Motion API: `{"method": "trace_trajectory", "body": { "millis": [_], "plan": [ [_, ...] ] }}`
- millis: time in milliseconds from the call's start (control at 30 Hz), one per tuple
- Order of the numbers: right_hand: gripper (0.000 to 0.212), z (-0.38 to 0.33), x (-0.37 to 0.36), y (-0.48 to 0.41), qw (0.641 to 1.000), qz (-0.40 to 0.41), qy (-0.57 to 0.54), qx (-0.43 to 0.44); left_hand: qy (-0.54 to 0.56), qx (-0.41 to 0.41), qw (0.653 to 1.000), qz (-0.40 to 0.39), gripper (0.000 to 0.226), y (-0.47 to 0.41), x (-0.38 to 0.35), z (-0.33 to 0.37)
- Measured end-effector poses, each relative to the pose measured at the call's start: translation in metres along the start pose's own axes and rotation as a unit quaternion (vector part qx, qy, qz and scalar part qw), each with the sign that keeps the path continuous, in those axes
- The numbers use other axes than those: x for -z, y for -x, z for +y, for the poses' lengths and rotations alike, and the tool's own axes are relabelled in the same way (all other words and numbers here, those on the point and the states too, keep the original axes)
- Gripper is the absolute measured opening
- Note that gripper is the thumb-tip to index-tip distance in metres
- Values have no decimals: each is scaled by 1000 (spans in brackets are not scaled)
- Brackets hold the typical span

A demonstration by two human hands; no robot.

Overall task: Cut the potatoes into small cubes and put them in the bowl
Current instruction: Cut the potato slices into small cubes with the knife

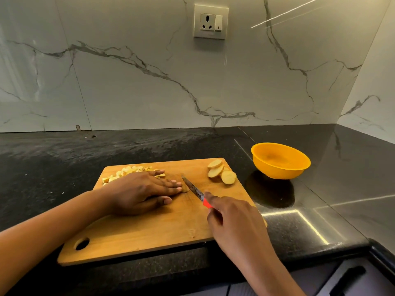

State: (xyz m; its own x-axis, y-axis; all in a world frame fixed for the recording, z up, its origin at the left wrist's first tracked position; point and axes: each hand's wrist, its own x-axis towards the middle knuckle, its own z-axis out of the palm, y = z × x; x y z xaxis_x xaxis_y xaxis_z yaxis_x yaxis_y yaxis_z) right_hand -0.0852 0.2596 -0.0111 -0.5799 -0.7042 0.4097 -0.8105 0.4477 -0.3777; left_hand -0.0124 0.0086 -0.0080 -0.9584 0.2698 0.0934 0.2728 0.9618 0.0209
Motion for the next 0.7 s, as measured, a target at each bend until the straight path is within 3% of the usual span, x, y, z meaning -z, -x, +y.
{"method": "trace_trajectory", "body": {
  "millis": [467, 700],
  "plan": [
    [50, -16, -9, -25, 989, -82, 109, 50, 14, 11, 1000, -18, 64, -3, 3, 4],
    [50, -12, 16, 20, 988, -82, 108, 68, 0, 22, 1000, -19, 71, -1, 3, 9]
  ]
}}
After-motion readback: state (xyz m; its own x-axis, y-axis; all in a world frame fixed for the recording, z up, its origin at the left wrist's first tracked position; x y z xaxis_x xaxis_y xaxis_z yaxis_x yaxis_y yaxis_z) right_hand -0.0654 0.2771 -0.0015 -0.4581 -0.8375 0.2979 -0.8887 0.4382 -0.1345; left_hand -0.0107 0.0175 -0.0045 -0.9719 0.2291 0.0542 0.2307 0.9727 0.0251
